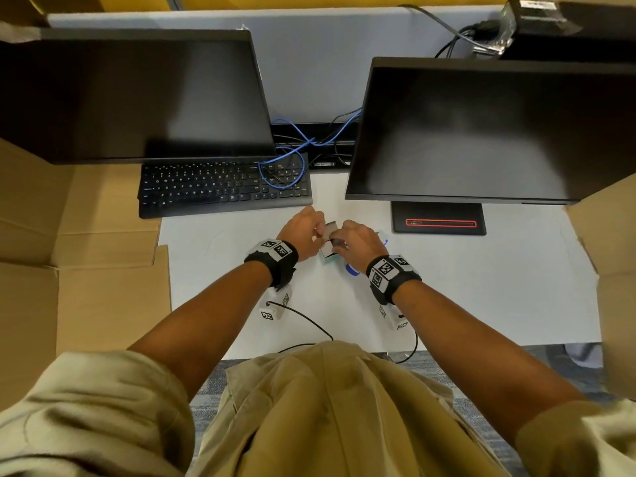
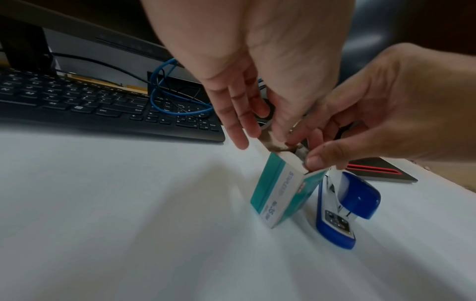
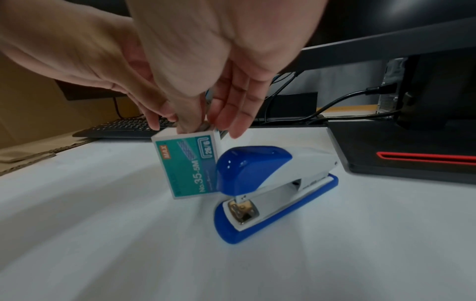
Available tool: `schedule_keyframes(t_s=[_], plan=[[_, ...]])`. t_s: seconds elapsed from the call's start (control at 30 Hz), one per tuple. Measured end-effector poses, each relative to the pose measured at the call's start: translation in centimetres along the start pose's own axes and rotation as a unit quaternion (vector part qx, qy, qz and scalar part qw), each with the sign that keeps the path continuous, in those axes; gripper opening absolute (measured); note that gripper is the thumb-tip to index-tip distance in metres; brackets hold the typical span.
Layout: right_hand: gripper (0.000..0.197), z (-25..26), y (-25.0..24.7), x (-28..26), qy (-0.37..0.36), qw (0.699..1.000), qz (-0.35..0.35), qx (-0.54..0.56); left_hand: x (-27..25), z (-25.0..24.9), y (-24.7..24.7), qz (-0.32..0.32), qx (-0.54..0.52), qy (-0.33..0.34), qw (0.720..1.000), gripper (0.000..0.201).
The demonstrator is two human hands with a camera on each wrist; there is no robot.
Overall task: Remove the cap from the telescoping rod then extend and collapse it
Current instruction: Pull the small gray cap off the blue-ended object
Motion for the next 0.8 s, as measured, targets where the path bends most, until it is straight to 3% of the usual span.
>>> schedule_keyframes(t_s=[0.17,0.57,0.67,0.8], plan=[[0.021,-0.2,0.1,0.2,0.002,1.0,0.006,-0.01,-0.3,0.0,1.0,0.063,0.038,0.013,0.997,0.025],[0.017,0.0,-0.8,0.5,-0.067,0.991,0.032,-0.114,-0.5,-0.7,0.8,0.082,0.084,0.022,0.993,0.031],[0.01,0.0,-1.1,0.6,-0.08,0.991,0.042,-0.1,-0.5,-0.8,0.8,0.081,0.093,0.023,0.992,0.031],[0.003,-1.6,-1.8,0.3,-0.03,0.998,0.049,-0.011,-0.5,-0.6,0.9,0.093,0.107,0.025,0.99,0.031]])
Point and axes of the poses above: each hand's wrist, its own x-axis towards the middle knuckle, its own y-axis out of the palm, z = x × y, the point moved 4 cm from there along x, towards the middle knuckle, and after that the axes turned 5 degrees about y, right-handed, at the moved point
